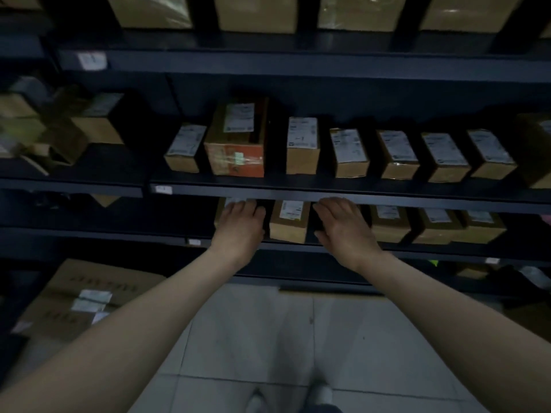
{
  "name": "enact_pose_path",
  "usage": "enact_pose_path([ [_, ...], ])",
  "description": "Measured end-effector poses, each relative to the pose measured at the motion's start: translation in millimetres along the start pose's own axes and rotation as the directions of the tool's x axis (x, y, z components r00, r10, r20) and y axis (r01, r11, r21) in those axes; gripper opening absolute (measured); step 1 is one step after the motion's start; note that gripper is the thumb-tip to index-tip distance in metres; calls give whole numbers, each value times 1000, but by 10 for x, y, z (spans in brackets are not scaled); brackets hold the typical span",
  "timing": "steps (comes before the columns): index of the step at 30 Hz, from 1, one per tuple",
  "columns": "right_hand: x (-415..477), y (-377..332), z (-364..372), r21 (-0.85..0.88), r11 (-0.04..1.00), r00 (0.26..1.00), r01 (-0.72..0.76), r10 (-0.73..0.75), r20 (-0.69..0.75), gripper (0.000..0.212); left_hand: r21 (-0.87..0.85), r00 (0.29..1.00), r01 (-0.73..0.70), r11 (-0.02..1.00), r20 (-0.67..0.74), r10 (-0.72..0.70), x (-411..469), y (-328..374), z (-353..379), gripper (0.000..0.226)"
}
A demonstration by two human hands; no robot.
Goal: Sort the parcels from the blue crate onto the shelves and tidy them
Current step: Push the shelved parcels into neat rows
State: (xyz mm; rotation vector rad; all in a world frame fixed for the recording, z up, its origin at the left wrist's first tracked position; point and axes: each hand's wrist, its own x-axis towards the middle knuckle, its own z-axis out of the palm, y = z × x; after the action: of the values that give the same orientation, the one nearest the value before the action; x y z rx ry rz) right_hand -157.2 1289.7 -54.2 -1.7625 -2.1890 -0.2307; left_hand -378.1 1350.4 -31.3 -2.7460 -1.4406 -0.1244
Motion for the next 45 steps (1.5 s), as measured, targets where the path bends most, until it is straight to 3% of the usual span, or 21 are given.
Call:
enact_pose_path([
  [5,171,-85,450,58,994,995,91,-94,45,59,64,995,32,997,97,-38,-16,-196,424,63],
  [11,132,-32,1159,48,996,983,72,-79,166,56,12,990,66,998,121,-67,27,-392,1156,39],
  [14,130,4,1579,28,999,979,22,-27,200,59,22,994,28,999,103,-30,94,-552,1621,37],
  [24,276,129,3194,-128,983,977,-132,150,150,80,178,996,-6,984,-87,22,631,-1142,3079,83],
  [28,404,239,3478,-219,956,969,-195,223,111,84,220,993,45,975,-118,-19,864,-1288,3488,88],
  [33,479,328,3737,-162,912,906,-377,399,139,91,205,979,64,977,-204,-21,1049,-1506,3848,80],
  [38,621,395,3943,-130,917,918,-378,389,72,86,160,968,75,984,-249,-33,1159,-1584,3986,80],
  [45,881,380,4053,-145,919,920,-368,382,85,85,159,968,87,983,-246,-45,1281,-1823,3992,80],
])
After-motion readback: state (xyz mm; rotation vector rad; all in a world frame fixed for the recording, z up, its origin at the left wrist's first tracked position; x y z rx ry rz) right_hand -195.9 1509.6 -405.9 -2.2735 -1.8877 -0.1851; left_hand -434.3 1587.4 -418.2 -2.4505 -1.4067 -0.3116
